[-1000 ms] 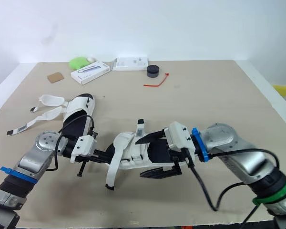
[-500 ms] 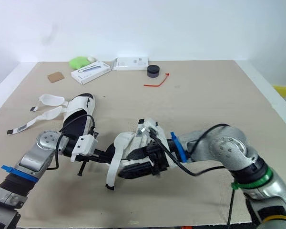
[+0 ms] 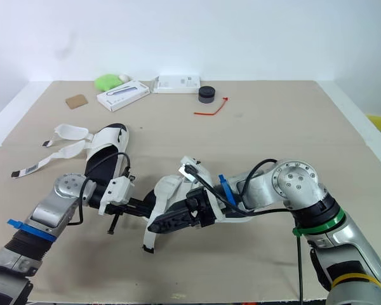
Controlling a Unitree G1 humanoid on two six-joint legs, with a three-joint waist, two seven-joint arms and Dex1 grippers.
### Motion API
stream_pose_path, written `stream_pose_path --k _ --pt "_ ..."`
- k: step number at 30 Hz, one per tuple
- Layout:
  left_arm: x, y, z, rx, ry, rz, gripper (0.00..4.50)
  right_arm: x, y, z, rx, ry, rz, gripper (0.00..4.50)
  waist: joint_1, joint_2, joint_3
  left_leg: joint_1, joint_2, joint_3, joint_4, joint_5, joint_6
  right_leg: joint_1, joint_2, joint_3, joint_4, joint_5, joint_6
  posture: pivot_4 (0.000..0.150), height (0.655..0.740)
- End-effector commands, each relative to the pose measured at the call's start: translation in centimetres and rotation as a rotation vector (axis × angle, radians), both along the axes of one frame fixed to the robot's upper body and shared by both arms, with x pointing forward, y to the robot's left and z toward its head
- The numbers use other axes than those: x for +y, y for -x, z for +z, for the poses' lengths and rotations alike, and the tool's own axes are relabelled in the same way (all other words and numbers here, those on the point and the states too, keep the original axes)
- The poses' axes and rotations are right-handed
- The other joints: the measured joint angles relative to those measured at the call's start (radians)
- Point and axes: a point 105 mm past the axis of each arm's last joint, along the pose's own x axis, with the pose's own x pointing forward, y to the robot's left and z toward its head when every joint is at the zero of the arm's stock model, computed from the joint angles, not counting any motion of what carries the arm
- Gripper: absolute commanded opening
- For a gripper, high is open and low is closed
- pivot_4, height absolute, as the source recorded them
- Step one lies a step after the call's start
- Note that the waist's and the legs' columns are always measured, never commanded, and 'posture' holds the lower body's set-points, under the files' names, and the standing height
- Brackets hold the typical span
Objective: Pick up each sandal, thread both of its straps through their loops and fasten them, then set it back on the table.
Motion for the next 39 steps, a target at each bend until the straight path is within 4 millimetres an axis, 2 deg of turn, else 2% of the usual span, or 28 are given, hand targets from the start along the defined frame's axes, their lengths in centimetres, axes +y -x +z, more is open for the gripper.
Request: stream_pose_path --k 1,9,21,28,34,39 --pt "-0.7 -0.2 0.8 -0.015 0.026 -0.001 0.00 0.0 -0.8 0.5 -0.028 0.001 -0.039 4.45 0.000 0.000 0.000 0.000 0.000 0.000 0.000 0.000 0.000 0.000 0.000 0.000 0.000 0.000 0.000 0.150 0.7400" --pt "-1.0 -0.2 1.0 -0.019 0.030 -0.003 0.00 -0.9 -1.7 -0.9 0.002 0.058 -0.106 4.45 0.000 0.000 0.000 -0.001 -0.001 0.000 0.001 0.000 0.000 0.000 -0.001 0.000 -0.001 0.001 0.002 0.150 0.7400" --pt "-0.6 0.2 0.4 -0.007 0.013 -0.003 0.00 -2.6 -1.5 -2.6 0.032 0.159 -0.122 4.45 0.001 0.000 0.000 -0.003 -0.001 -0.001 0.001 0.000 0.000 0.000 -0.002 -0.001 -0.002 0.001 0.003 0.150 0.7400" --pt "-0.5 0.1 0.2 -0.005 0.007 0.002 0.00 -2.8 -1.0 -2.1 0.047 0.148 -0.094 4.45 0.001 0.000 0.000 -0.004 -0.002 -0.003 0.001 0.000 0.000 0.000 -0.002 -0.002 -0.003 0.001 0.003 0.150 0.7400" --pt "-0.4 0.3 -0.1 -0.001 0.002 0.000 0.00 -3.2 0.9 -1.6 0.059 0.156 0.001 4.45 0.001 0.000 0.000 -0.006 -0.002 -0.006 0.001 -0.001 0.001 0.000 -0.003 -0.005 -0.004 0.001 0.003 0.150 0.7400" --pt "-0.4 0.2 0.0 0.001 0.003 0.001 0.00 -3.0 0.6 -2.2 0.062 0.165 -0.025 4.45 0.001 0.000 0.000 -0.007 -0.002 -0.007 0.001 -0.002 0.003 0.000 -0.003 -0.006 -0.005 0.001 0.003 0.150 0.7400"
